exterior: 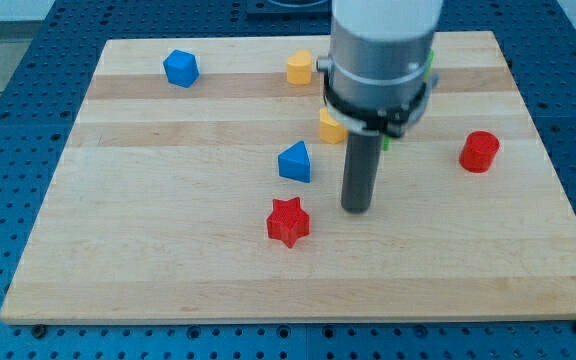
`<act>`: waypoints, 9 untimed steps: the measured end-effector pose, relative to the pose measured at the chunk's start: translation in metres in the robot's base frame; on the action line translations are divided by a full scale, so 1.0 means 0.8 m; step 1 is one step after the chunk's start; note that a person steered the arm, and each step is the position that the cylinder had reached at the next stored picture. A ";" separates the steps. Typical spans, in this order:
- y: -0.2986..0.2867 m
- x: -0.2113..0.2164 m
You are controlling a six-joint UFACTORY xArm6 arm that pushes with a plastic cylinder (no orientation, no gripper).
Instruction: Move red star left and up
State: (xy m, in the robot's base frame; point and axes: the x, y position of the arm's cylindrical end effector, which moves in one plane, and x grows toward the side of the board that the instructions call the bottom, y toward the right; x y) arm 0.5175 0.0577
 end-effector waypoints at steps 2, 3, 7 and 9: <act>-0.161 0.006; -0.195 0.021; -0.289 0.068; -0.265 0.043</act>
State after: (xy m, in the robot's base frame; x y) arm 0.5517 -0.1546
